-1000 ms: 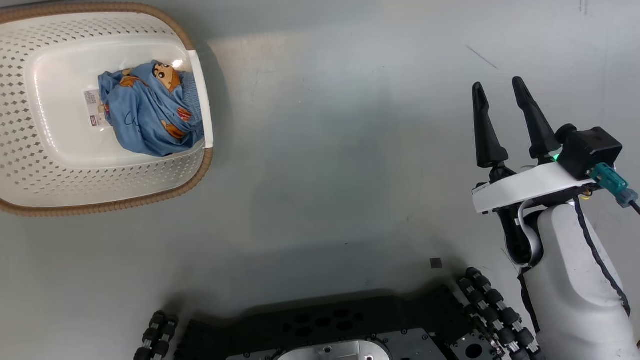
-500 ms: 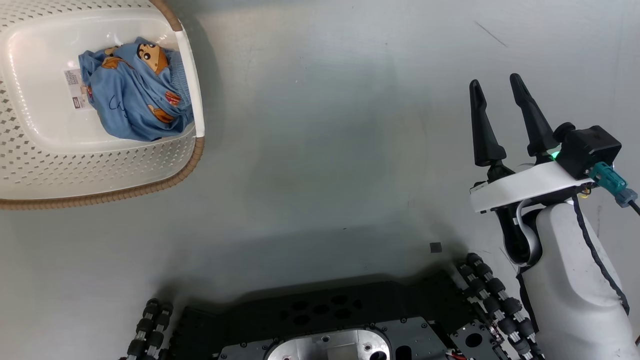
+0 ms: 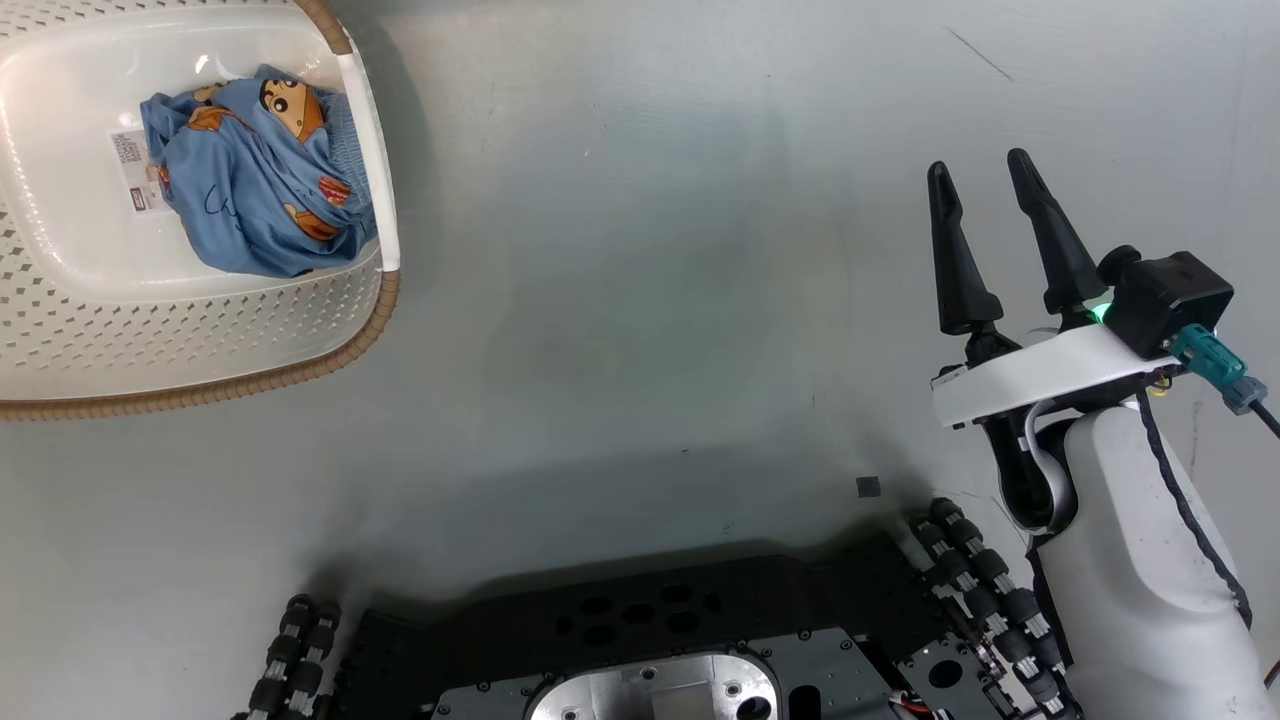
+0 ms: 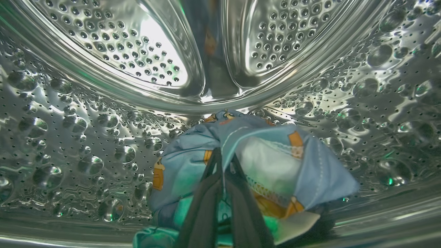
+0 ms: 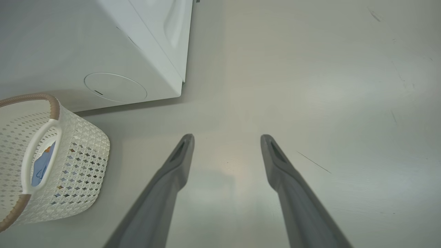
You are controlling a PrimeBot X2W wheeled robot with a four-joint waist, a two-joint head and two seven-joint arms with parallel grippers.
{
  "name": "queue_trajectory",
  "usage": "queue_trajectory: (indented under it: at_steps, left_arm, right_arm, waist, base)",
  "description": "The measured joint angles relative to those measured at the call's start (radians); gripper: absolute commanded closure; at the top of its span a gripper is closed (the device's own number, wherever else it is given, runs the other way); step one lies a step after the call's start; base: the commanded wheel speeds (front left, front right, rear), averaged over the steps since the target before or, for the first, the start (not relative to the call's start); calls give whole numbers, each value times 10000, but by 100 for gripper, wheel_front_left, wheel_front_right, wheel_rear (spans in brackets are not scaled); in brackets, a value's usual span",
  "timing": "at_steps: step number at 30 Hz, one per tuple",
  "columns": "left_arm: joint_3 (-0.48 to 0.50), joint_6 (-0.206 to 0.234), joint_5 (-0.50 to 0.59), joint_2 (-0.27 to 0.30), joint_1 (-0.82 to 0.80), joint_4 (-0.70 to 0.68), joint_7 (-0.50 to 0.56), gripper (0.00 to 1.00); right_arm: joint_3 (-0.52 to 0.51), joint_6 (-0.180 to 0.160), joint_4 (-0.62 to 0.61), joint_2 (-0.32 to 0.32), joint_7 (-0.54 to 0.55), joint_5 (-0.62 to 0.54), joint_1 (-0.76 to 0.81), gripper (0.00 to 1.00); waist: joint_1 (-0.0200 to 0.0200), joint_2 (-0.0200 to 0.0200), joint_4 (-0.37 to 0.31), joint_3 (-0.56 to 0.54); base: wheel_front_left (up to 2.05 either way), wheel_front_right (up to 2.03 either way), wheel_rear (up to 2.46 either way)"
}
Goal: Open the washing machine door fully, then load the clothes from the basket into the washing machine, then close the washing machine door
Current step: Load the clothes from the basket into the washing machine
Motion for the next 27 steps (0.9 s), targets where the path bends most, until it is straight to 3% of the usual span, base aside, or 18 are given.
queue_trajectory:
  at_steps: [5,6,7,8,27]
  left_arm:
    - [-12,0,-27,2,-162,42,-25,98]
    - [-10,0,-23,6,-165,44,-86,67]
    - [-10,0,-19,10,-176,48,-117,5]
    - [-2,0,-17,13,-189,65,-180,0]
    - [-8,0,-163,-449,80,775,-1177,0]
  right_arm:
    - [6,-6,0,0,0,13,-6,0]
    - [6,-6,0,0,0,13,-8,0]
    - [6,-8,0,0,0,13,-11,0]
    - [4,-8,0,0,0,13,-15,0]
    - [-299,-10,217,-2,0,-98,-206,0]
  waist:
    - [0,0,-14,25]
    - [0,0,-15,27]
    - [0,0,-14,29]
    - [0,0,-12,31]
    - [0,0,333,-690]
  base:
    - [0,0,0]
    - [0,0,0]
    - [0,0,0]
    - [0,0,0]
    - [0,0,0]
